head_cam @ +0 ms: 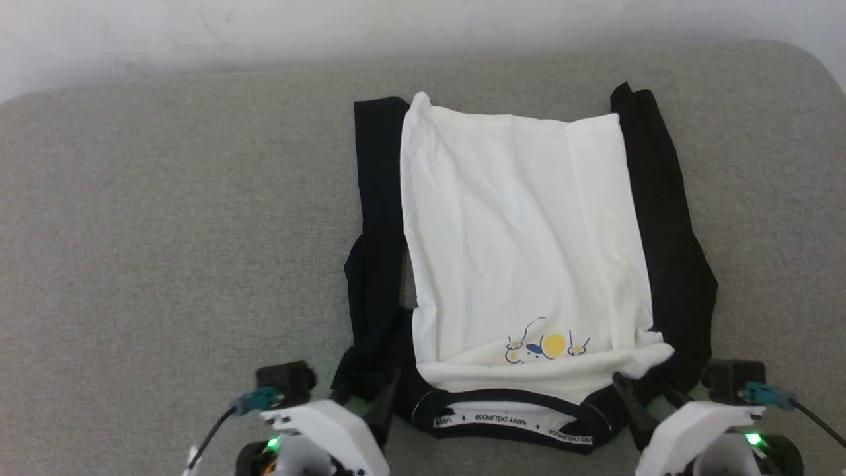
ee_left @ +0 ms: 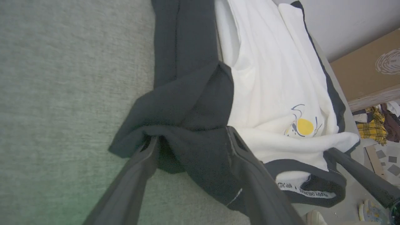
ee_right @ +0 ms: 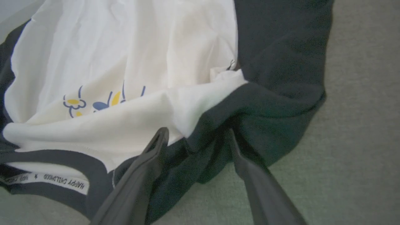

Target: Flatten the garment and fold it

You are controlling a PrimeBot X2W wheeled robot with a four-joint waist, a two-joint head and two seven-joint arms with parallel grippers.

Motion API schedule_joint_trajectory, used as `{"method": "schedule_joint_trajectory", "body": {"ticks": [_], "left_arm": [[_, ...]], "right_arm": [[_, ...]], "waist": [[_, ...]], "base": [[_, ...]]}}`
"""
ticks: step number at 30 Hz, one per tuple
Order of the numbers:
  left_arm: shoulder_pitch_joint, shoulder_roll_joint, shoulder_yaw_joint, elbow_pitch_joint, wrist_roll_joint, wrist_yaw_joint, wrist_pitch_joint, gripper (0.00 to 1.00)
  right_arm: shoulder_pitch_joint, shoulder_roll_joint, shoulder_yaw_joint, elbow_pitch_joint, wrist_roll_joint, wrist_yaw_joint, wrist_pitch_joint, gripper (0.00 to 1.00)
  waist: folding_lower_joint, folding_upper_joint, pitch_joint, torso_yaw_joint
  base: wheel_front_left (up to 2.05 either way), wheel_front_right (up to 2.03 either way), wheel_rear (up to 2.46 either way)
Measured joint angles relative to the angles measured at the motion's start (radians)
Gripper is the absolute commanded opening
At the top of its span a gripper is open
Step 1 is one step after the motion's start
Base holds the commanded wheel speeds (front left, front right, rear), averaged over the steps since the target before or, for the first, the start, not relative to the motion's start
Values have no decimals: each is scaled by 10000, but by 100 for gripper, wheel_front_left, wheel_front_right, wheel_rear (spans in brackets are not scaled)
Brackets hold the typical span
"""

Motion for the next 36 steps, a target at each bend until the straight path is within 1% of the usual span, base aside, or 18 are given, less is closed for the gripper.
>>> {"method": "schedule_joint_trajectory", "body": {"ticks": [4,8,11,14,17,19,21,24,28,30,32,36], "left_arm": [[791,359,372,-993,23,554,-451,100],[1446,489,706,-2090,359,999,-1411,100],[1778,424,1012,-2677,546,1076,-2372,100],[1877,424,1279,-3066,1231,1064,-2857,100],[1879,360,1659,-3549,2495,1035,-2945,100],[1885,79,2134,-3986,3227,1022,-2957,100],[2032,-161,2380,-4138,3745,880,-2955,100],[2176,-477,2665,-4169,4155,579,-2955,100],[1884,-564,2920,-4109,4498,150,-2957,100],[1384,-499,3009,-4017,4640,-69,-2955,100],[688,-295,3016,-3843,4700,-349,-2907,100],[-1182,232,3106,-3639,4660,-861,-2065,100]], "right_arm": [[781,-4,-435,-1210,219,-8,493,100],[1361,-13,-926,-2481,196,-12,403,100],[1611,-15,-1223,-3135,150,-12,-209,100],[1653,-15,-1300,-3522,-81,-12,-1250,100],[1654,-15,-1283,-3687,-711,-12,-2301,100],[1657,-12,-1220,-3689,-834,-12,-2798,100],[1679,-15,-1154,-3645,-825,-12,-3143,100],[1685,-12,-1024,-3513,-752,-12,-3446,100],[1629,-12,-936,-3373,-692,-12,-3699,100],[1568,-12,-917,-3359,-692,-12,-3756,100],[1463,-12,-894,-3384,-686,-12,-3822,100],[1171,-12,-836,-3394,-610,-12,-3921,100]], "waist": [[0,0,-196,7],[0,0,-386,26],[-1,0,-515,64],[-1,0,-629,101],[-1,0,-701,162],[-2,0,-717,194],[-1,0,-685,190],[-1,0,-549,175],[-1,0,-266,138],[-1,0,-96,120],[-1,1,104,100],[0,0,594,64]], "base": [[0,0,0],[0,0,0],[0,0,0],[0,0,0],[0,0,0],[0,0,0],[0,0,0],[0,0,0],[0,0,0],[0,0,0],[0,0,0],[0,0,0]]}}
